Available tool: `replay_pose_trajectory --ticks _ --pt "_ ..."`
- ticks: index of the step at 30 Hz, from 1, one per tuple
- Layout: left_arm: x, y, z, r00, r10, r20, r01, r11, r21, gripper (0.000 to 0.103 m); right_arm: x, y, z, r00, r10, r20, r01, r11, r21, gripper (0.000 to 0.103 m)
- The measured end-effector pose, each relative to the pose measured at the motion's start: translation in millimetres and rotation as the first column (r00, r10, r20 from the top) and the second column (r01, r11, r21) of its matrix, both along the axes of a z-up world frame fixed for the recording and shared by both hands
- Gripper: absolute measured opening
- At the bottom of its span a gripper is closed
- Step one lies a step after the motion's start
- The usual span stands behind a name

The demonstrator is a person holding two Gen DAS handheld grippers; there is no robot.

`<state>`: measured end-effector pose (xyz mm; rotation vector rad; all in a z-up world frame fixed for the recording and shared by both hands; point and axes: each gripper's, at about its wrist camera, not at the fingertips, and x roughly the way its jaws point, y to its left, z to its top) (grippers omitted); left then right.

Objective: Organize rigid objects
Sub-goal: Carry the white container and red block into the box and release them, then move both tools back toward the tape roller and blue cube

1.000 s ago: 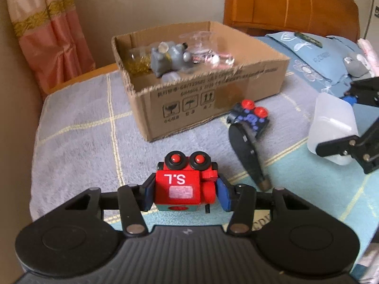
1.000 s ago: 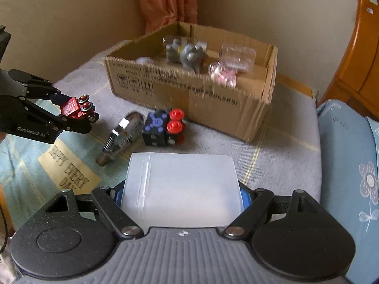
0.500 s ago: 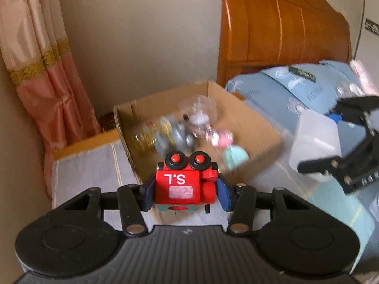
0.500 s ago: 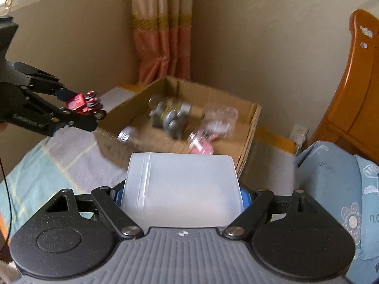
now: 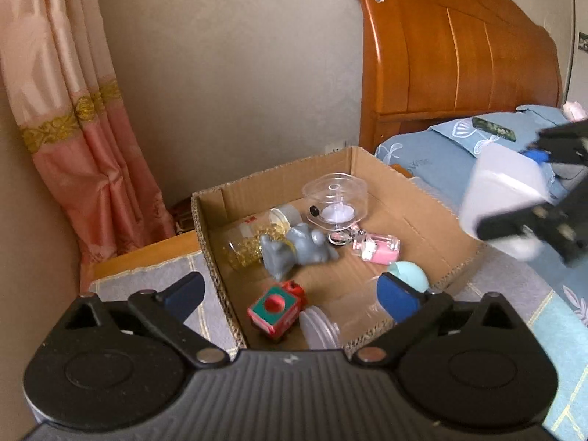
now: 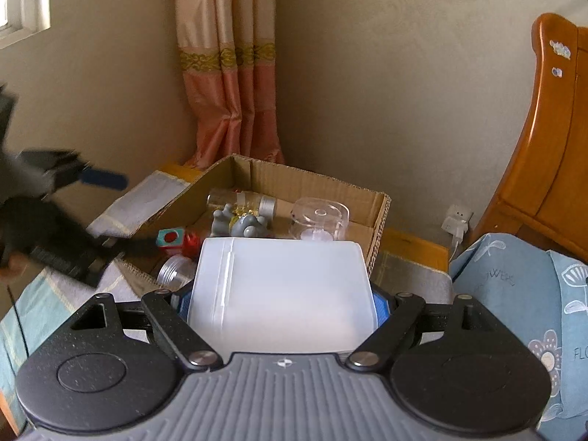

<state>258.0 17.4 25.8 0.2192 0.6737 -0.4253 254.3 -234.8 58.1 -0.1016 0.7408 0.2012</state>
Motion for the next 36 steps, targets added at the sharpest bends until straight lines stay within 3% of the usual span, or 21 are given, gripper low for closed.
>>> replay_pose_trajectory --ticks 8,11,12,25,33,36 --pt "-23.0 9.4 -3.2 0.999 0.038 0.025 -0.040 0.998 0.058 0.102 46.7 3.6 -2.3 0.995 -0.097 -0.029 0.098 0.995 0.013 0.087" --pt "-32.8 10.5 -6.5 0.998 0.054 0.045 -0.058 0.994 0.092 0.102 57.9 4.6 -3.9 0.989 -0.142 -0.032 0.142 0.990 0.009 0.103" --pt "-35.7 11.2 -7.1 0.998 0.055 0.044 -0.059 0.994 0.092 0.102 56.9 4.5 -3.6 0.988 -0.148 -0.029 0.149 0.989 0.016 0.103" --pt "-80.4 1.6 -23.7 0.997 0.075 0.008 -0.075 0.997 0.002 0.102 -22.2 15.8 -5.1 0.990 -0.141 -0.011 0.141 0.990 -0.001 0.103" --pt "-103.3 -13.4 -43.9 0.993 0.106 -0.043 -0.108 0.994 -0.028 0.102 -66.5 19.7 -40.9 0.963 -0.269 -0.021 0.270 0.963 0.024 0.103" --pt "-111.3 -22.7 -51.9 0.994 0.106 -0.019 -0.105 0.994 0.015 0.102 -75.8 16.8 -57.7 0.943 -0.328 -0.052 0.331 0.942 0.052 0.103"
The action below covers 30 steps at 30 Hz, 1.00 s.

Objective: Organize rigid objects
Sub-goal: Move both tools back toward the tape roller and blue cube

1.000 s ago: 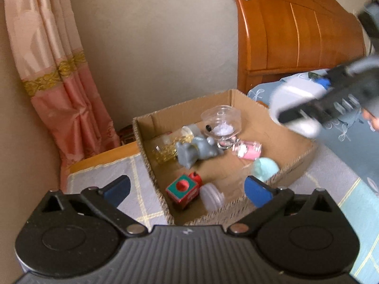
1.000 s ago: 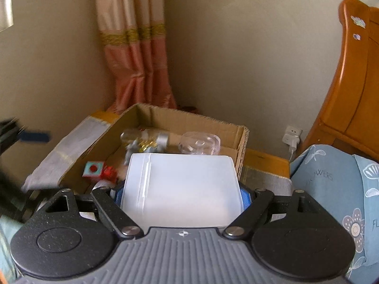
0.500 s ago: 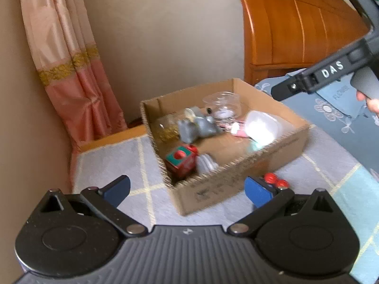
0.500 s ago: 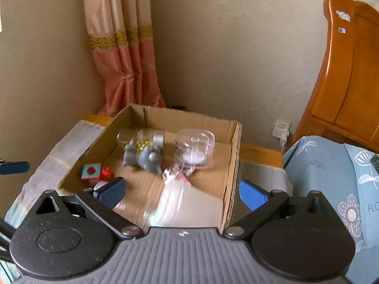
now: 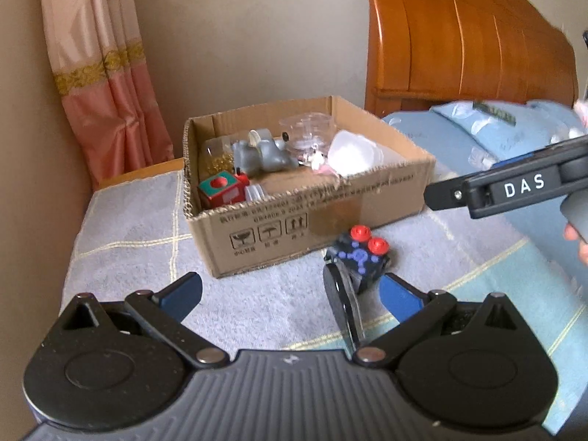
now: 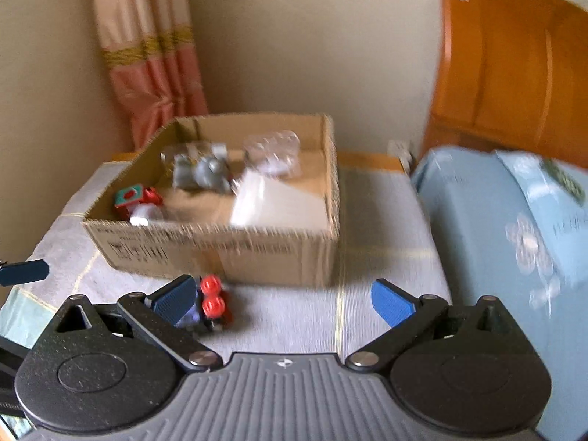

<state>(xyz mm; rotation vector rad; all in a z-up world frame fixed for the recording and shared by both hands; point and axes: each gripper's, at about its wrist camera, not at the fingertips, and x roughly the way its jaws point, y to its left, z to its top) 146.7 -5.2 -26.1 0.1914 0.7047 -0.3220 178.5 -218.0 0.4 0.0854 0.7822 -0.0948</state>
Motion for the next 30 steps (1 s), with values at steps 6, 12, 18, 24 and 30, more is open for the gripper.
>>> replay_pose_trajectory --ticks 6,12,18,24,30 --pt "-1.2 -18.1 -24.9 0.997 -0.023 -0.077 0.026 0.999 0.032 0.102 -7.5 -3.6 -19.8 0.998 -0.032 -0.054 0.033 0.999 0.011 0.103" --pt "5.8 -13.0 -39.5 0.990 0.032 -0.138 -0.027 0.999 0.039 0.102 -9.4 -4.4 -22.5 0.998 -0.018 -0.056 0.020 0.999 0.030 0.103" --pt "9.9 5.2 -41.5 0.984 0.105 -0.142 -0.102 0.994 0.023 0.102 -4.3 3.8 -31.5 0.997 0.023 -0.076 -0.020 0.999 0.039 0.103" --pt "18.3 29.2 -41.7 0.970 0.193 -0.149 -0.194 0.981 0.006 0.102 0.5 10.5 -40.7 0.994 0.063 -0.087 -0.059 0.997 0.045 0.103" --pt "17.4 42.6 -35.8 0.971 0.197 -0.138 -0.202 0.979 -0.024 0.102 9.3 26.1 -51.8 0.985 0.146 -0.086 -0.146 0.989 0.007 0.103"
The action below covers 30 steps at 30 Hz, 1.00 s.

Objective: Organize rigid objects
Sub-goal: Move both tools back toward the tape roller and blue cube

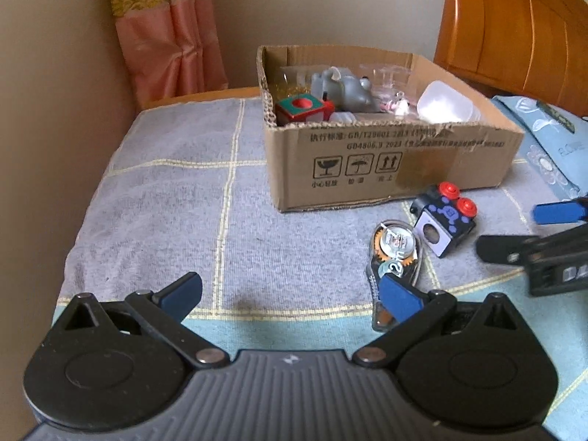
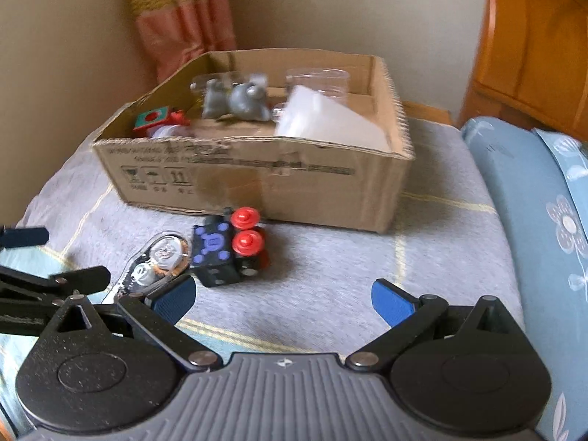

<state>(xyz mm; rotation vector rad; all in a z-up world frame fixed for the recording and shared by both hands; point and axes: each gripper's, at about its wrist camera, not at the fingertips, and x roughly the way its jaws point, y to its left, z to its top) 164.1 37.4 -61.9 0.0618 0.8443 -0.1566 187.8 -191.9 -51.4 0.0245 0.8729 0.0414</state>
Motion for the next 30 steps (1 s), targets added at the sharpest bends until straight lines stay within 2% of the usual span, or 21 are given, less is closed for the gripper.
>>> replay_pose_trajectory --ticks 5,10,17,23,29,30 --pt "-0.8 9.1 4.8 1.000 0.013 0.013 -0.013 1.000 -0.014 0.102 16.6 12.6 -5.1 0.999 0.034 0.028 -0.033 0.999 -0.007 0.103" --pt "-1.1 12.0 4.4 1.000 0.012 0.009 -0.011 1.000 -0.026 0.102 35.0 19.8 -17.8 1.000 0.012 0.000 -0.012 0.998 -0.059 0.103" --pt "-6.3 0.0 5.9 0.997 -0.076 0.023 0.076 0.997 -0.021 0.102 27.8 -5.6 -24.8 0.999 -0.031 -0.026 0.030 0.998 -0.047 0.103" --pt "-7.2 -18.9 -0.6 0.985 -0.170 0.012 0.170 0.985 -0.005 0.102 13.6 -19.6 -27.3 0.999 0.041 0.004 -0.041 0.998 -0.051 0.103" --pt "-4.5 -26.4 -19.4 0.980 -0.196 -0.037 0.197 0.979 0.044 0.103 9.4 -21.0 -27.2 0.998 0.060 0.017 -0.059 0.997 -0.054 0.103" --pt "-4.2 -23.4 -20.7 0.981 -0.193 -0.035 0.194 0.981 0.027 0.102 8.6 -21.1 -27.6 0.998 0.060 0.022 -0.059 0.997 -0.053 0.103"
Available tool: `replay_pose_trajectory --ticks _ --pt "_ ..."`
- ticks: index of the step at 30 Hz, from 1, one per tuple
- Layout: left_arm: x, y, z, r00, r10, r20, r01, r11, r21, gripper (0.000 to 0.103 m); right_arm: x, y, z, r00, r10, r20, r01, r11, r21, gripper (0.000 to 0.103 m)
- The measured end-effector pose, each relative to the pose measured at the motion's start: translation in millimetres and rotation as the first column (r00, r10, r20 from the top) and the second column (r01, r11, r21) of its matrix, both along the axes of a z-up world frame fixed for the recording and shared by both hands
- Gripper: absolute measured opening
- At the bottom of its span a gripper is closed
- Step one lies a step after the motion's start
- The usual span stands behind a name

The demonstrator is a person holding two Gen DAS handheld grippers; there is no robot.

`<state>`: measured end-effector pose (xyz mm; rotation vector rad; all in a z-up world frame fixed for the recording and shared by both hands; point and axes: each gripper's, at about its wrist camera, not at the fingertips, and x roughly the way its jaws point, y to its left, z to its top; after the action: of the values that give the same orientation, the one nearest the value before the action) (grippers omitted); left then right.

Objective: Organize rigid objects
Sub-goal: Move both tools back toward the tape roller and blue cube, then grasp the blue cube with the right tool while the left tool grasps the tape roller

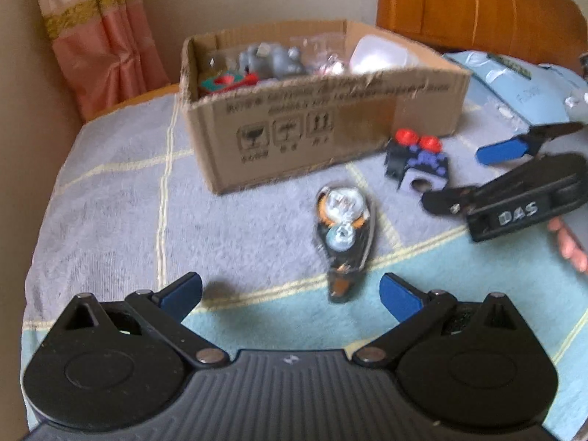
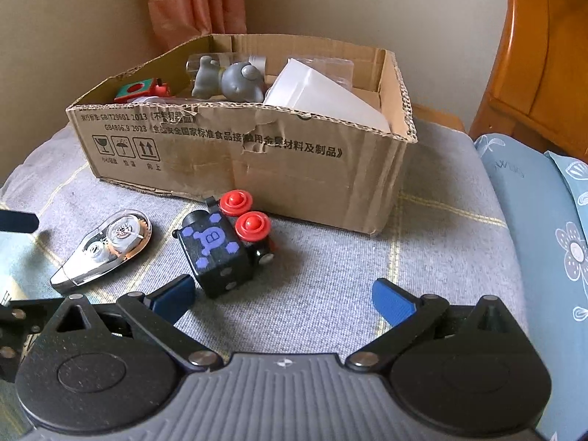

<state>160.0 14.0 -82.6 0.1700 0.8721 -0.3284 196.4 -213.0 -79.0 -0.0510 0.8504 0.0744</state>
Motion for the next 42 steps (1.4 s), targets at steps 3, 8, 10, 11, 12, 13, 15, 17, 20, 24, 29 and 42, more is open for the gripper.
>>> replay_pose_trajectory --ticks 3,8,10,11,12,13,15,17,20,24,29,42 --pt "2.5 10.6 -1.2 0.999 0.039 -0.008 -0.040 0.999 -0.013 0.102 -4.9 -0.6 -2.3 1.000 0.000 0.023 0.000 1.000 0.001 0.103" --pt "9.2 34.7 -1.2 0.992 0.122 -0.012 -0.122 0.992 -0.012 0.102 -10.4 -2.3 -3.3 0.999 -0.001 0.051 0.001 1.000 0.002 0.103" --pt "14.4 44.5 -1.0 0.986 0.164 -0.015 -0.165 0.986 -0.013 0.102 -10.4 -2.5 -3.0 0.999 -0.003 0.044 0.003 1.000 0.002 0.103" --pt "18.0 49.7 -0.9 0.982 0.189 -0.017 -0.190 0.982 -0.015 0.102 -9.4 -2.8 -2.4 0.999 -0.003 0.040 0.003 1.000 0.002 0.103" --pt "20.2 52.8 -0.9 0.978 0.208 -0.016 -0.209 0.978 -0.014 0.102 -8.8 -2.8 -2.0 0.999 -0.003 0.038 0.003 1.000 0.001 0.103" --pt "22.7 55.6 -1.0 0.974 0.225 -0.016 -0.226 0.974 -0.011 0.102 -6.7 -2.6 -1.1 0.999 -0.003 0.037 0.003 1.000 0.001 0.103" --pt "25.9 56.6 -0.1 0.970 0.243 -0.016 -0.243 0.970 -0.002 0.102 -6.6 -2.8 -0.9 0.999 -0.001 0.036 0.001 1.000 0.000 0.103" --pt "24.6 53.1 1.0 0.972 0.235 -0.017 -0.235 0.972 0.014 0.102 -6.9 -2.6 -0.5 0.999 0.001 0.037 -0.001 1.000 0.000 0.103" --pt "18.5 45.2 7.2 0.977 0.215 -0.015 -0.214 0.977 0.018 0.102 -6.9 -1.2 -0.5 0.999 0.002 0.040 -0.002 1.000 0.000 0.103" --pt "7.9 28.8 18.1 0.987 0.160 -0.017 -0.161 0.987 -0.016 0.102 -6.4 -0.9 -0.4 0.999 0.008 0.041 -0.008 1.000 0.000 0.103" --pt "10.0 3.6 13.5 0.995 0.101 0.007 -0.102 0.993 0.056 0.102 -6.0 -0.7 0.1 0.999 0.010 0.046 -0.010 1.000 0.001 0.103" --pt "36.9 37.0 0.6 0.961 0.275 -0.035 -0.275 0.961 0.017 0.103 8.3 12.7 1.8 0.973 0.230 0.017 -0.230 0.973 -0.004 0.103"
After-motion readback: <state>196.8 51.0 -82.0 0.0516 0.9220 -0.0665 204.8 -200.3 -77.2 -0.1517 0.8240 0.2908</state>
